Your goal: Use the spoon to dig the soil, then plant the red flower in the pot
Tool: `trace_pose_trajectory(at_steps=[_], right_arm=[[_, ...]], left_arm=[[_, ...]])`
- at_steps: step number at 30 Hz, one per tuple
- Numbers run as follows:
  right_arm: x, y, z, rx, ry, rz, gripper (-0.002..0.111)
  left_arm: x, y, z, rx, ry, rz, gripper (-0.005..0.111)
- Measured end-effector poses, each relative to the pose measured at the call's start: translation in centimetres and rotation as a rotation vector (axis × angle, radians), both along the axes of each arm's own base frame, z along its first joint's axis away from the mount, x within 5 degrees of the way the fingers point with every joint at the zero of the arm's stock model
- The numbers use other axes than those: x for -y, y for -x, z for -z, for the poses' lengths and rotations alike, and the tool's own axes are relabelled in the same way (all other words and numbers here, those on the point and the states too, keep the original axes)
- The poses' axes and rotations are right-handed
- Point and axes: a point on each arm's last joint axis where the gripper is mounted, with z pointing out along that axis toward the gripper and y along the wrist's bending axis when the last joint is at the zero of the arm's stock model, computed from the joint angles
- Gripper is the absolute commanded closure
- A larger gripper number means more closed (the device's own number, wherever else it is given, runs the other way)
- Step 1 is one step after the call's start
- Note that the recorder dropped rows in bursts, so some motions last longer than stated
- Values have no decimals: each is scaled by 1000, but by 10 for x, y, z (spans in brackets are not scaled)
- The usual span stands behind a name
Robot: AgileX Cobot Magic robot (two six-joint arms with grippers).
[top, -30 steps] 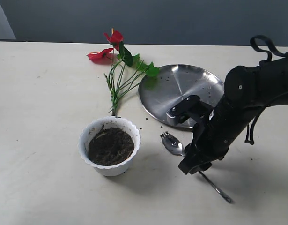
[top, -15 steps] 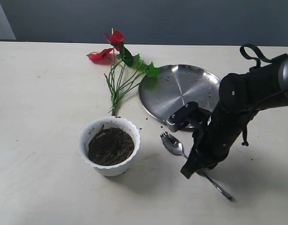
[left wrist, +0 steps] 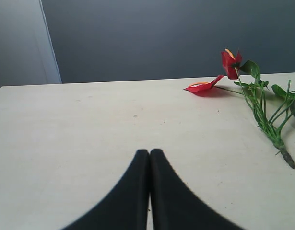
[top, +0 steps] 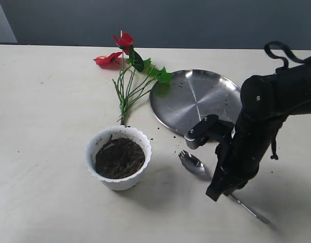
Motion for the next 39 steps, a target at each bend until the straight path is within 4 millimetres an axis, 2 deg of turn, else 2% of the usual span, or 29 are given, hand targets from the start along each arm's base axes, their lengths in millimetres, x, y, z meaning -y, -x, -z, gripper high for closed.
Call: trace_pose_trajectory(at_steps=[10, 19, 22, 26, 28, 32, 35, 39], right_arm=[[13, -2, -84, 342, -89, -77, 108], [11, -36, -173, 778, -65, -215, 108], [7, -44, -194, 906, -37, -278, 108], [-6, -38, -202, 1003, 68, -452, 108], [-19, -33, -198, 1023, 123, -552, 108], [-49, -20, -187, 1047, 158, -718, 108], [-73, -6, -175, 1038, 157, -827, 108], [-97, 9, -155, 1010, 239, -980, 108]], left_arm=[[0, 0, 0, 0, 0, 0, 106], [0, 0, 0, 0, 0, 0, 106], [0, 0, 0, 0, 0, 0, 106], [0, 0, 0, 0, 0, 0, 106], [0, 0, 0, 0, -2, 0, 106], [0, 0, 0, 0, -2, 0, 106], [0, 0, 0, 0, -2, 0, 106], [0, 0, 0, 0, -4, 0, 106]])
